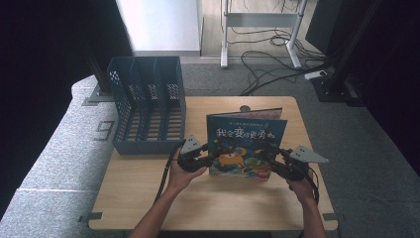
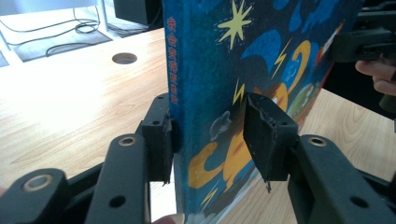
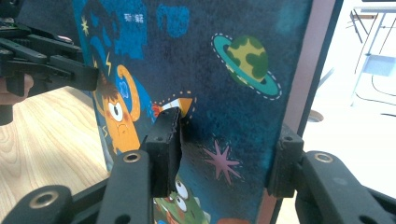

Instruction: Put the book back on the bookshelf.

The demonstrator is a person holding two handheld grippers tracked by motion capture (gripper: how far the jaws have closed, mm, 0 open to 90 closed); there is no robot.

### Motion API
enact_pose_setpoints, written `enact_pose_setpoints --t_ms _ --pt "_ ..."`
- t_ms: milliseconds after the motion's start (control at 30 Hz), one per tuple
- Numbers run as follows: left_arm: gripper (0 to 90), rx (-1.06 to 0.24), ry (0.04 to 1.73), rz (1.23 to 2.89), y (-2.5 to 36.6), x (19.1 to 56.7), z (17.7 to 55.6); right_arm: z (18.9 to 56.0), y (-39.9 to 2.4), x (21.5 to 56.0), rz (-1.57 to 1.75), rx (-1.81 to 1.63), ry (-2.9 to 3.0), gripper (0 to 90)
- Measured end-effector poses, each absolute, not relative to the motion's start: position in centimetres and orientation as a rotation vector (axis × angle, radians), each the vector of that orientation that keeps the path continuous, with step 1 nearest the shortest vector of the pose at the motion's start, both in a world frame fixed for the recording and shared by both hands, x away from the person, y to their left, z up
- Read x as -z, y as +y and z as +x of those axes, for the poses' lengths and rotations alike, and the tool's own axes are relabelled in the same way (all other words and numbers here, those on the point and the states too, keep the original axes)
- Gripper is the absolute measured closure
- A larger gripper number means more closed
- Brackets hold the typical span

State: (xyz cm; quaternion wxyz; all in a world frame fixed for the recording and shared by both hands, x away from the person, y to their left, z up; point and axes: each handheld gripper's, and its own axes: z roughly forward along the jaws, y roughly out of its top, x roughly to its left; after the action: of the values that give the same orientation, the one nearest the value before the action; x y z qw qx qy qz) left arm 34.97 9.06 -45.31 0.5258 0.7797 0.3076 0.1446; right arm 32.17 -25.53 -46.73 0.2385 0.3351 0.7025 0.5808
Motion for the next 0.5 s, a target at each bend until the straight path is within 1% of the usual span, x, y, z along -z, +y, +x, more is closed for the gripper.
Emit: enact_pose_setpoints --t_ms 267,500 --pt "57.1 -0.353 0.721 1.868 9.00 45.35 34.81 32.24 -25.59 46.81 0.925 -1.583 1.918 50.8" --pt "56.5 -0.358 0.711 1.869 8.84 45.38 34.61 32.36 -25.36 46.82 0.942 -1.551 1.897 46.5"
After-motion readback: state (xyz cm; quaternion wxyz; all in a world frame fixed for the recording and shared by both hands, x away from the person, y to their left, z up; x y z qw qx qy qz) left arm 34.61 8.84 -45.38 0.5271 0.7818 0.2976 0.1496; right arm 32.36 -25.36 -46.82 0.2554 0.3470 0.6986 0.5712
